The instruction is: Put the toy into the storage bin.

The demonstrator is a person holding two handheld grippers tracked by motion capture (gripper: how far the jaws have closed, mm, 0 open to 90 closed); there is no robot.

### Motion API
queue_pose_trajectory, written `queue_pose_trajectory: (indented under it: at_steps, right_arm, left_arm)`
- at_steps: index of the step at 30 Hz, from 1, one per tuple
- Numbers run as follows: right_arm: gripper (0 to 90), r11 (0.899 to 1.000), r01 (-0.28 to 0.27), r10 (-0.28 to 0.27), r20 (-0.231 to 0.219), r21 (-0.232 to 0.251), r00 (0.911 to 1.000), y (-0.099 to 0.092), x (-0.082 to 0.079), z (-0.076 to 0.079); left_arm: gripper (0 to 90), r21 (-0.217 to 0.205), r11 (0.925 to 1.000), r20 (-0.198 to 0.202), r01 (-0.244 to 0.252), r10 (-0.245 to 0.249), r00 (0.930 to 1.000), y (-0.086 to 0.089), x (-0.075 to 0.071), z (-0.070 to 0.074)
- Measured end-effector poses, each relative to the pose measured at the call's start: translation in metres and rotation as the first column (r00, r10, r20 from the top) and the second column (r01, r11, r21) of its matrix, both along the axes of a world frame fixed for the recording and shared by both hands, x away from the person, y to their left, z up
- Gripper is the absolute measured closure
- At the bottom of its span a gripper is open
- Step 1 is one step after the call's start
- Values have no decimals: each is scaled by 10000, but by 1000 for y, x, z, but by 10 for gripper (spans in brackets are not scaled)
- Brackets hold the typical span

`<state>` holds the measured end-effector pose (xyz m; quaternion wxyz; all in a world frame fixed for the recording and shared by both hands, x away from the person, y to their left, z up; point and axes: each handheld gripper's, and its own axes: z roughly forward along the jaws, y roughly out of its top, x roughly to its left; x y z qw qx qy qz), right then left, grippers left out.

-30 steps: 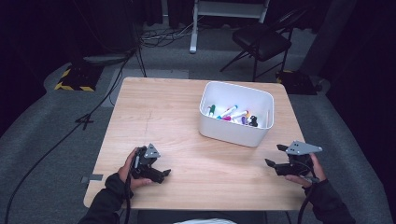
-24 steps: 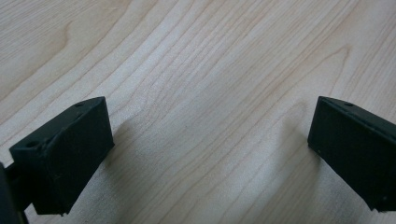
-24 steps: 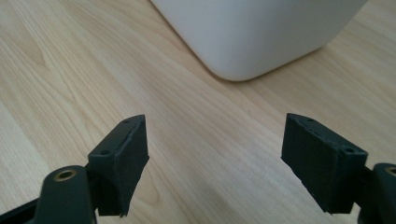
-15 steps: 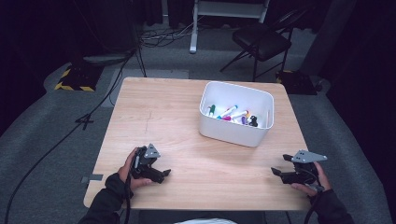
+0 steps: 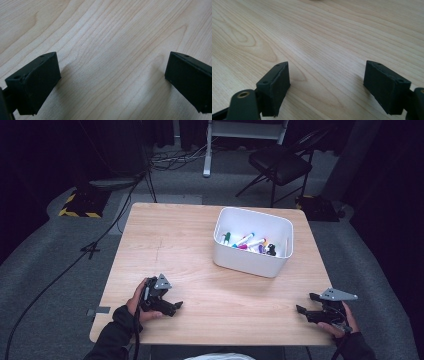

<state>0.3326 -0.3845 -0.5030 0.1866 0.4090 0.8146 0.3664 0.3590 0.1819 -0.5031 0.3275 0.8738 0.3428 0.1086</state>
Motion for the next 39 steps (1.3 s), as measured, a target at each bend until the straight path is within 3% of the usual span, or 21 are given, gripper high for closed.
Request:
queue_pose_trajectory:
  at_steps: [15,16,39]
  right_arm:
    - [195,9999,114,-115,-36,-45,9999,0,-1,0]
    - [194,9999,116,-116,-38,-45,9999,0,0,0]
    - [194,9999,101,-101,-37,-70,9999,0,0,0]
  left_arm:
    - [4,56,10000,200,-47,46,9998,1,-1,0]
    - [5,-30,10000,38,-37,37,10000,0,-1,0]
    - [2,-29,10000,-23,19,-19,10000,1,-1,0]
